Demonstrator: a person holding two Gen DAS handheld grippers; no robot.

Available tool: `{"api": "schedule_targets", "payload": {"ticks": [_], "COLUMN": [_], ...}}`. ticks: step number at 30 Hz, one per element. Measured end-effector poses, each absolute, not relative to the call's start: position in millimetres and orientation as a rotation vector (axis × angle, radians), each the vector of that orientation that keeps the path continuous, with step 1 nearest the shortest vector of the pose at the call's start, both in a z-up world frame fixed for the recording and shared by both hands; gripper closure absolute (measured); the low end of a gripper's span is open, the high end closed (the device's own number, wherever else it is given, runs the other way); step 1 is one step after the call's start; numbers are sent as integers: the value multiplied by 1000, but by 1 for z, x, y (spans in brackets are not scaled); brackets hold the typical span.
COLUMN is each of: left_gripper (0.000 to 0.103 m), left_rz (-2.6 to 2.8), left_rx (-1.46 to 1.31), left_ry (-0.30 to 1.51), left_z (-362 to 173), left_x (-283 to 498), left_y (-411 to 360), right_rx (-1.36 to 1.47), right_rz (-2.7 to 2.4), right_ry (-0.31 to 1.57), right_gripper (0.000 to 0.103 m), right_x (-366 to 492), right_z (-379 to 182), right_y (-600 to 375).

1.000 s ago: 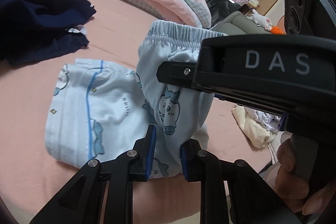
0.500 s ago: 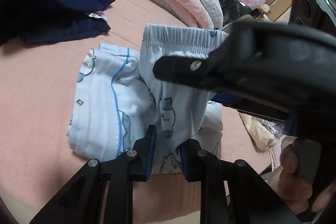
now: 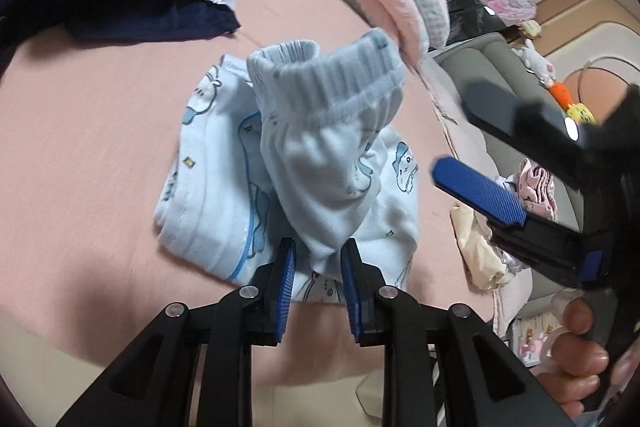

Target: Fold clothes

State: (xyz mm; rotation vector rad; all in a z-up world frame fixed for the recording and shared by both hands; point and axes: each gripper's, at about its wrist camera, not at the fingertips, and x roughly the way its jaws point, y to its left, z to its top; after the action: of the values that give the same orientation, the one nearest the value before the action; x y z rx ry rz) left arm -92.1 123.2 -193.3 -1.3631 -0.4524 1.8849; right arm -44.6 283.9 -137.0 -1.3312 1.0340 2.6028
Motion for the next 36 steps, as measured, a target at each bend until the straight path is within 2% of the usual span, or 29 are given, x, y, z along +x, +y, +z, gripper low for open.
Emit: {"api": "schedule_targets", "payload": {"ticks": [1,3,6,12,26,36], "left_gripper": [72,54,47,45,44,44], "left_rz": [1886,1889,1912,1994,2077,2069], "left_rx": [-1374,-1364,-1354,-1347,-1290,-1310], "left_ry": [-447,-424,-376,-298,-316,-388], "left_z": [-191,-184,-178,-174,-158,-172], "left_x": [-92,-88,-85,-81,-111,-125], "left_y": [123,123,126,123,133,136], "right_rx": [-1312,-1276,-1233,-1192,-1215,-1150], "right_rz": [2593,2574,2544,2480,2371,2294], "right_ry": [1053,1087,1128,1194,1319,1603], "right_gripper": [49,48,47,45,44,44], "right_x": [-40,-32,-20,2,26,22], "right_z": [-136,-135,-135,-144,-186,-226], "right_y": [289,300,315,339,358,355]}}
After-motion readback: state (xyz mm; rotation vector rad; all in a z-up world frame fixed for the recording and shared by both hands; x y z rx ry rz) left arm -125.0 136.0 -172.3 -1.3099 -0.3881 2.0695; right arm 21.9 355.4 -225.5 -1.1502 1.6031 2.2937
